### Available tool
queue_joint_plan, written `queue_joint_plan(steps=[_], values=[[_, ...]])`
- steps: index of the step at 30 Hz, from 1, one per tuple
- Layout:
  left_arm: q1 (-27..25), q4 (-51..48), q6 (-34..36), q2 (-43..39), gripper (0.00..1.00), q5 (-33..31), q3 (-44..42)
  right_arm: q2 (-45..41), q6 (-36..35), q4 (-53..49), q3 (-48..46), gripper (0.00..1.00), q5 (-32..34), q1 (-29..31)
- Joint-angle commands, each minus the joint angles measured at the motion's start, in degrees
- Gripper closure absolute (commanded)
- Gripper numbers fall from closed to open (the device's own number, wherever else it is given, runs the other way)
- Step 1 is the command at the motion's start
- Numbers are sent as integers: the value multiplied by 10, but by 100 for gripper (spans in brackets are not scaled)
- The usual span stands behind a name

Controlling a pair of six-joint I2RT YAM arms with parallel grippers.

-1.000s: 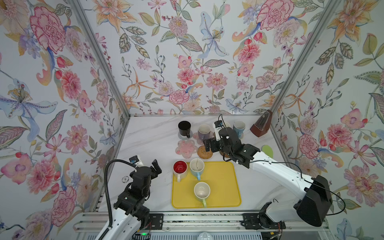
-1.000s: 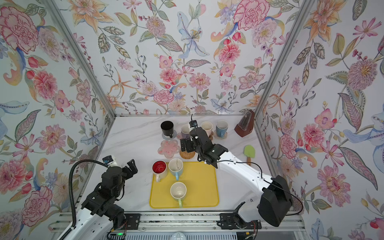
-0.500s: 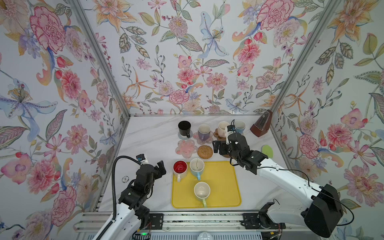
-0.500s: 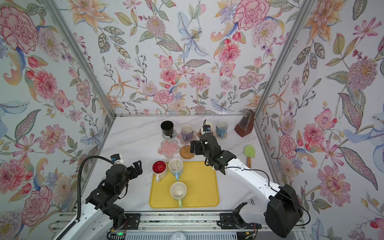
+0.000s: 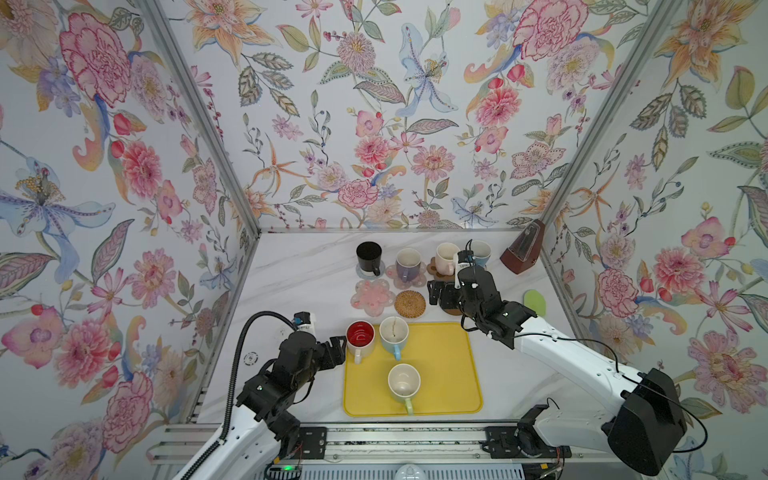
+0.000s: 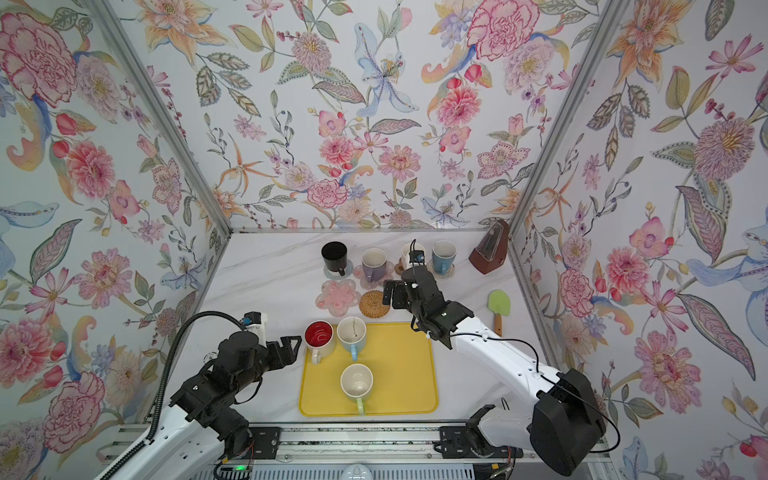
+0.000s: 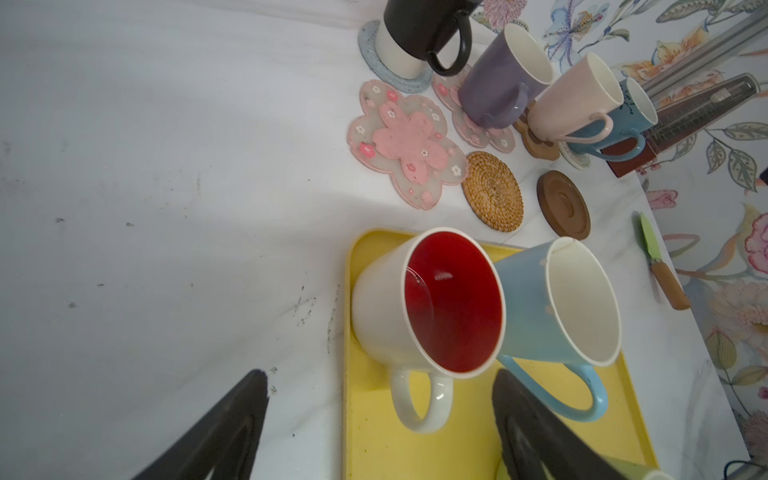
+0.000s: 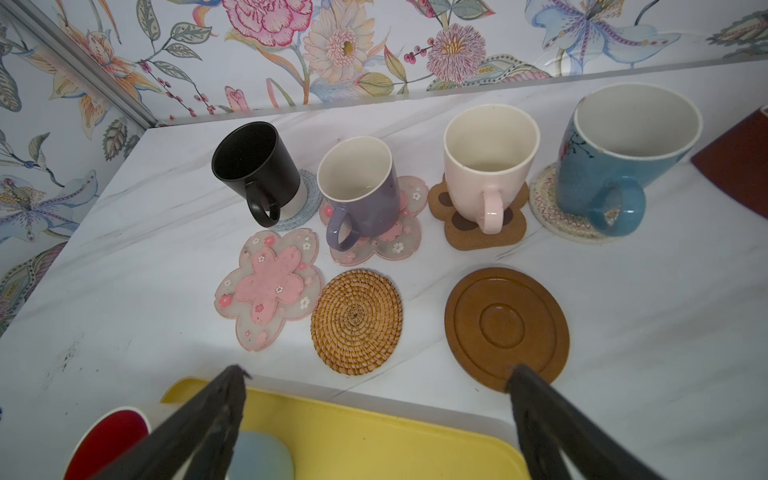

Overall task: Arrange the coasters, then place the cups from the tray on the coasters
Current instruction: 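Move the left gripper down over the red-lined white mug on the tray, then close the left gripper on the rim of the red-lined mug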

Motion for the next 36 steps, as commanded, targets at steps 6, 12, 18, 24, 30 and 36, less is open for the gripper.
queue_joint_plan(steps=[6, 12, 18, 24, 30, 36], values=[[-104, -72, -10, 56, 15, -68, 62, -15, 11, 2, -4, 1, 2, -5], [-130, -82, -18, 83, 17, -47, 67, -20, 13, 5, -12, 1, 1, -9], [-161, -81, -18, 124, 19, -50, 76, -19, 16, 11, -16, 1, -4, -10], [-168, -61, -9, 165, 21, -58, 81, -13, 20, 15, -18, 1, -10, -10], [-167, -62, 14, 228, 24, -67, 110, -15, 23, 12, -18, 1, -12, -11], [-167, -50, 22, 270, 28, -68, 115, -19, 29, 14, -27, 1, -14, -11]])
